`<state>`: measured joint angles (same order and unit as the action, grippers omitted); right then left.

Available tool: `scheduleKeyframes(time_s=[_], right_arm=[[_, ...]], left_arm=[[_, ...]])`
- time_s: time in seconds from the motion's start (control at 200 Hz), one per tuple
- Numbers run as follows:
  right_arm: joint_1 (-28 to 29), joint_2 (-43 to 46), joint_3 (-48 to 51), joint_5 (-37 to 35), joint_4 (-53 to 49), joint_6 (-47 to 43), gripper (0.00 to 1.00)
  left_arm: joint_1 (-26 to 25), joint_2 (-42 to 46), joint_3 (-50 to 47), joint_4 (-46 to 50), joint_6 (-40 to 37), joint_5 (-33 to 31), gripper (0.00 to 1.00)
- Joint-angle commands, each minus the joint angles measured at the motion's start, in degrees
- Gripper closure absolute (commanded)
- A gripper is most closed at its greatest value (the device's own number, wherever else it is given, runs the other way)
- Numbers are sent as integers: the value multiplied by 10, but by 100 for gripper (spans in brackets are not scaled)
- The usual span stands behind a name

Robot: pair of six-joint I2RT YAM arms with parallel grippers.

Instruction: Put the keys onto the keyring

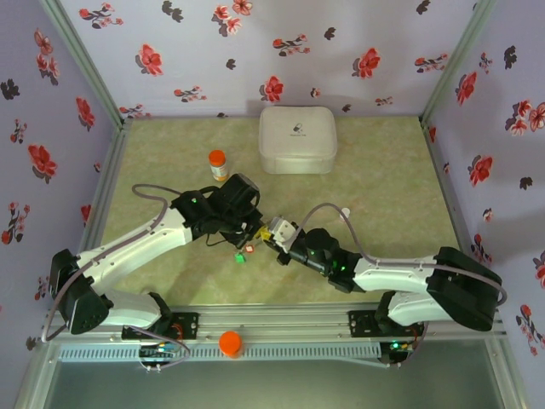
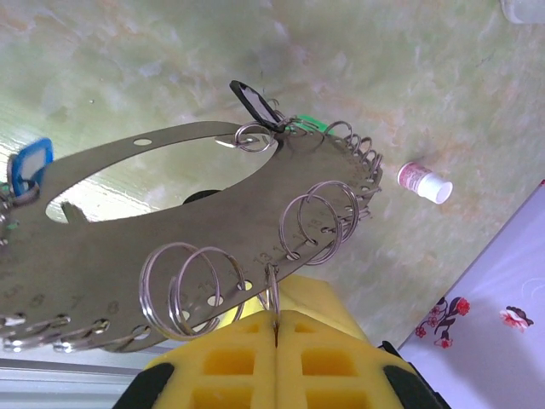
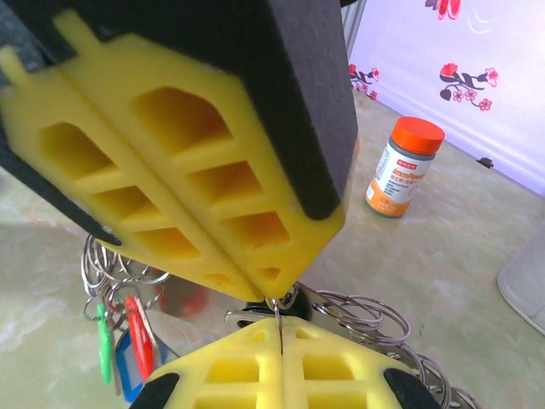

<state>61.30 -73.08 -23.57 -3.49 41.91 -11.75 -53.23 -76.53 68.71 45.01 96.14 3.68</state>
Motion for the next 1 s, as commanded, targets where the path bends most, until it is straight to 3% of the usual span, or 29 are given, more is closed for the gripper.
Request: scheduleKeyframes(time_s=[0.0, 0.305, 0.55, 0.705, 0.855, 0.995], right_arm=[[-1, 1, -10, -29, -19, 14, 91], [-1, 33, 23, 11, 10, 0, 80], [-1, 14, 12, 16, 19, 1, 88], [-2, 5, 11, 13, 12, 7, 100], [-4, -11, -7, -43, -43, 23, 100], [-3, -13, -14, -47, -52, 30, 96]], left_arm=[[-1, 16, -1, -3, 15, 12, 100], [0, 16, -6, -7, 19, 12, 100], [-1, 16, -6, -7, 19, 13, 100], [-1, 16, -5, -8, 19, 14, 100], [-1, 15, -3, -11, 17, 15, 100], [-1, 13, -4, -11, 20, 19, 100]])
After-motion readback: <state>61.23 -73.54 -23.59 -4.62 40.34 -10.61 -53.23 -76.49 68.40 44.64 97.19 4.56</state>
